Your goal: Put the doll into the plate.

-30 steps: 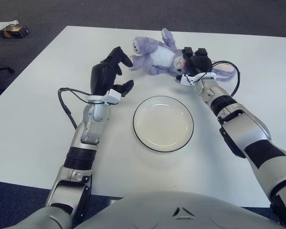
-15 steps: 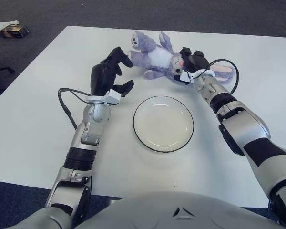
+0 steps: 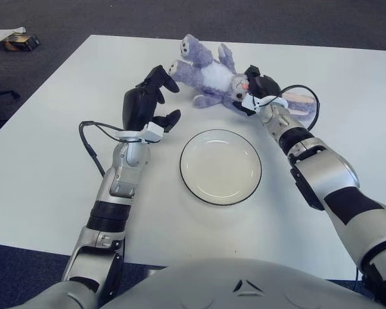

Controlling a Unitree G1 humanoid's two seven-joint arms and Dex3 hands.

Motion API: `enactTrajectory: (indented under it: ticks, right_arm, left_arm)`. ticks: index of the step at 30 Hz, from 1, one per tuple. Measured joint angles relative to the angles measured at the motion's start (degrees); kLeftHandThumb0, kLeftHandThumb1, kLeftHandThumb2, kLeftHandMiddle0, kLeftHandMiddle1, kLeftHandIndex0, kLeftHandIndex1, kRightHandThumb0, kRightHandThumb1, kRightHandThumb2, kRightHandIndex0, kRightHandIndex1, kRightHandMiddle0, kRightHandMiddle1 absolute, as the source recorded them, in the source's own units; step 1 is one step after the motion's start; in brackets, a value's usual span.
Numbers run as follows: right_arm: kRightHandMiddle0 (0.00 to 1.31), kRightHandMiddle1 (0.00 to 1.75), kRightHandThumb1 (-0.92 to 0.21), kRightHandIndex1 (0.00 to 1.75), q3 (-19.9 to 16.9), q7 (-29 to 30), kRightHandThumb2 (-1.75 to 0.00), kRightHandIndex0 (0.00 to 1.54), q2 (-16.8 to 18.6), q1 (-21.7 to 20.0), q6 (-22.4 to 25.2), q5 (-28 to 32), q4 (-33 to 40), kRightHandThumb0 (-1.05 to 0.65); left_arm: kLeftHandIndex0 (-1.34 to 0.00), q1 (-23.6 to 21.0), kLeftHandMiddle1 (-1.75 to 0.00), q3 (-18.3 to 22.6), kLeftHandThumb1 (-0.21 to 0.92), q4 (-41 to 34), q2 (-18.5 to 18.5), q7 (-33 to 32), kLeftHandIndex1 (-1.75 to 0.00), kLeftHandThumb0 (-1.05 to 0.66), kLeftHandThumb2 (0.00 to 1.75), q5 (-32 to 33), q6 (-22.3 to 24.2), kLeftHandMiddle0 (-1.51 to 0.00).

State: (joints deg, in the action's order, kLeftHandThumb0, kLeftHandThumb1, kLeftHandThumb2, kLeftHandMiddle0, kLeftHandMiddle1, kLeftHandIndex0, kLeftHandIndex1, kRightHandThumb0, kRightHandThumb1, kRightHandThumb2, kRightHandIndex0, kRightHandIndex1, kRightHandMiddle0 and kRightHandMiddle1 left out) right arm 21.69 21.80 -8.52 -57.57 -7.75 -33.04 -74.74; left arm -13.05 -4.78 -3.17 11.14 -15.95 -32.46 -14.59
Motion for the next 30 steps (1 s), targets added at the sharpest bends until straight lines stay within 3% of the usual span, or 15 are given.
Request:
enactTrajectory:
  ticks: [2,6,13,17,30]
  right_arm:
    - [0.65,1.75,-0.08,1.38,-0.2,1.3,-1.46,0.86,0.3,0.1,0.2,0.2,-0.2,0.00]
    - [0.67,1.75,-0.06,1.32,-0.2,4.5,-1.48,0.92,0.6,0.5,0.2,0.2,-0.4,0.00]
    - [0.67,1.75,0.00,1.39,0.5,7.6,-1.55,0.95,0.5,1.1,-0.9,-0.1,-0.6,0.00]
    - [0.68,1.75,0.04,1.49,0.8,7.7,-1.63,0.94,0.0,1.5,-2.3,-0.2,-0.7,0.00]
    - [0.66,1.75,0.04,1.58,1.1,5.1,-1.66,0.93,-2.7,2.2,-4.5,0.0,0.4,0.00]
  left_arm:
    - [-0.51,0.0,-1.75,0.0,0.11,-0.3,0.0,0.0,-1.73,-0.02,1.57,0.0,0.1,-0.81]
    - [-0.56,0.0,-1.75,0.0,0.19,-0.7,0.0,0.0,-1.74,-0.01,1.47,0.1,0.2,-0.63]
    - [-0.57,0.3,-1.75,0.0,0.21,-0.9,0.0,0.0,-1.75,-0.01,1.45,0.1,0.6,-0.58]
    - [-0.51,0.4,-1.75,0.0,0.13,-0.9,0.0,0.0,-1.74,-0.01,1.55,0.2,0.8,-0.76]
    - [-0.50,0.5,-1.75,0.1,0.11,-0.9,0.0,0.0,-1.74,-0.02,1.57,0.4,1.0,-0.81]
